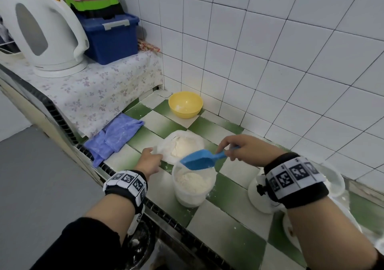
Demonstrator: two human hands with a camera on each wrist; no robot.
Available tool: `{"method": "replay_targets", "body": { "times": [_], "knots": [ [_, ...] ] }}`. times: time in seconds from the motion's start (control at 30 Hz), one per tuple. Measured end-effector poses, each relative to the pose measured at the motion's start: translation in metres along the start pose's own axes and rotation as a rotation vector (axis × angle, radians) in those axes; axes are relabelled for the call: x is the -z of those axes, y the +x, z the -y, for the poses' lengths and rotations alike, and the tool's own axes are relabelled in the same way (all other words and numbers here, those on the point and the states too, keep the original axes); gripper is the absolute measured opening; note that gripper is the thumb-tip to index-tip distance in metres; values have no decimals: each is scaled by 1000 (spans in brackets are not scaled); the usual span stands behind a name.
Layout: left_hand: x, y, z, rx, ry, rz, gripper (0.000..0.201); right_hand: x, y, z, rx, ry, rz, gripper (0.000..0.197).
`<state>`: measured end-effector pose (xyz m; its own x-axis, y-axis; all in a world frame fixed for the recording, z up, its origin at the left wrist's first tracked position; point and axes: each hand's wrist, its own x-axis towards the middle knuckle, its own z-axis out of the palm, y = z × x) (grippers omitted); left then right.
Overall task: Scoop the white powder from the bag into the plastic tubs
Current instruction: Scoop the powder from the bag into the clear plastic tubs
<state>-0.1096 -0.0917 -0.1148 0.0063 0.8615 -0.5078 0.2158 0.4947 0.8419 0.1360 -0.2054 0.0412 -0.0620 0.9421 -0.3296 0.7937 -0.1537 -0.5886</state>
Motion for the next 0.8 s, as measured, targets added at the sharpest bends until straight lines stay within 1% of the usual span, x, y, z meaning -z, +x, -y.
{"method": "replay_targets", "body": {
  "times": [0.07, 0.13, 0.17, 0.23, 0.33, 0.47, 0.6, 0.73, 0.8],
  "knots": [
    [0, 3, 0, 0, 2, 2, 59, 9, 0, -5, 6, 174, -7, 20],
    [0, 7, -1, 4, 4, 14, 61, 16, 1, -8, 14, 334, -45, 19],
    [0, 8, -1, 5, 5, 21, 62, 19, 3, -9, 5, 376, -73, 19],
    [-1, 12, -2, 5, 4, 35, 62, 20, 11, -11, -26, 371, -130, 20],
    [-3, 18, -1, 12, -14, 54, 65, 13, 35, -14, -99, 200, -168, 18],
    [-5, 29, 4, 25, 3, 64, 68, -3, 70, -9, -153, 37, -147, 18],
    [-8, 38, 10, 29, 13, 56, 65, -15, 102, -4, -182, -136, -94, 20],
    [-9, 45, 12, 37, 28, 52, 66, -23, 125, 3, -149, -404, -3, 30],
    [-9, 48, 12, 48, 26, 51, 65, -24, 131, 6, -148, -483, 38, 31]
  ]
}}
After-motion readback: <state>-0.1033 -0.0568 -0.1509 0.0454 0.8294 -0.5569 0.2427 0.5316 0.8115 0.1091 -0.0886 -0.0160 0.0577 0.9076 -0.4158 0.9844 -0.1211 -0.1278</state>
